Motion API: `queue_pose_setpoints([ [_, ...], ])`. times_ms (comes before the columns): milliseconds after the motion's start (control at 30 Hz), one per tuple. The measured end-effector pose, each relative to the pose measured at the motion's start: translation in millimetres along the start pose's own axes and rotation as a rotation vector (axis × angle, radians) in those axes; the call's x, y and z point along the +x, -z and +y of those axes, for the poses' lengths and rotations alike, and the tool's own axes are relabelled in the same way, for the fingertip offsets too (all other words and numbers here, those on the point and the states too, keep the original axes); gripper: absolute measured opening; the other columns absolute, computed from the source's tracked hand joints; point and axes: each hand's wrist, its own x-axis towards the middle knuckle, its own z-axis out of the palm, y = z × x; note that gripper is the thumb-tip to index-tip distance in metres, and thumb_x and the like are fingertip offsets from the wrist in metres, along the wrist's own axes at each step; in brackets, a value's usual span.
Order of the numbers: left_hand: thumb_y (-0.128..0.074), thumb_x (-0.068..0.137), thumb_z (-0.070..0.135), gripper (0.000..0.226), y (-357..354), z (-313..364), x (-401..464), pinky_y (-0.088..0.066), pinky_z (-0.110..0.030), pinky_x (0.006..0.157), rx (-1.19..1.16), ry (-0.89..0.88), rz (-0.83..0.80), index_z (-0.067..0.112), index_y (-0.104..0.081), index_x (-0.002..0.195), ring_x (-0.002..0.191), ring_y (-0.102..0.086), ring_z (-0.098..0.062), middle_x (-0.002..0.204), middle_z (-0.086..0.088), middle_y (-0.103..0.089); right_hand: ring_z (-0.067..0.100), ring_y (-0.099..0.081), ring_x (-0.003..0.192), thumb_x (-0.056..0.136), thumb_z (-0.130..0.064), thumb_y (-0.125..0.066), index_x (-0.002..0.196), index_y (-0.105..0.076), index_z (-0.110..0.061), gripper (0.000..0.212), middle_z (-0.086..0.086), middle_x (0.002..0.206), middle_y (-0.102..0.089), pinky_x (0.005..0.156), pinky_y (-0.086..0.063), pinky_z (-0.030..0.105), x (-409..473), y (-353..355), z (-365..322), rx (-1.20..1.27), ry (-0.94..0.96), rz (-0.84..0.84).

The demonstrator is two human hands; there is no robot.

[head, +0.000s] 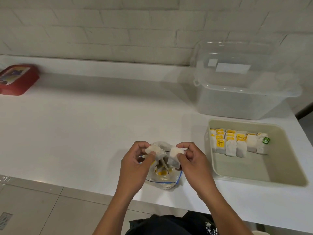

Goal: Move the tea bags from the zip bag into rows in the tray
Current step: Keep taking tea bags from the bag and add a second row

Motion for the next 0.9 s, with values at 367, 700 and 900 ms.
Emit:
queue_pose_setpoints([
  [367,-0.067,0.093,0.008,0.020,1.8,-8.5,-0.4,-0.058,-0.030,0.079,0.057,-0.018,-0.098,0.028,-0.069,0.093,0.087,-0.071,-0.017,0.090,0.005,-0.074,0.003,-0.055,0.063,0.098,-0.016,-0.059,0.109,-0.071,-0.037,0.027,-0.022,0.068,-0.059,0.061,-0.041,0.011,-3.6,-1.8,-8.1,-0.251,0.258,-0.136],
  [700,-0.070,0.090,0.004,0.028,5.9,-9.8,-3.1,-0.054,-0.016,0.076,0.154,-0.054,-0.144,0.031,-0.071,0.098,0.085,-0.071,-0.004,0.090,0.018,-0.073,0.005,-0.052,0.059,0.096,-0.025,-0.064,0.088,-0.067,-0.029,0.010,-0.019,0.063,-0.057,0.058,-0.041,0.015,-4.3,-6.6,-4.1,-0.358,0.235,-0.175],
  [900,-0.072,0.089,0.005,0.036,12.1,-13.9,-4.1,-0.053,-0.015,0.079,0.199,-0.120,-0.173,0.035,-0.068,0.109,0.089,-0.070,-0.008,0.096,0.020,-0.072,0.002,-0.050,0.056,0.093,-0.022,-0.067,0.082,-0.068,-0.027,0.012,-0.016,0.060,-0.057,0.056,-0.040,0.012,-4.1,0.1,-3.3,-0.288,0.170,-0.139],
])
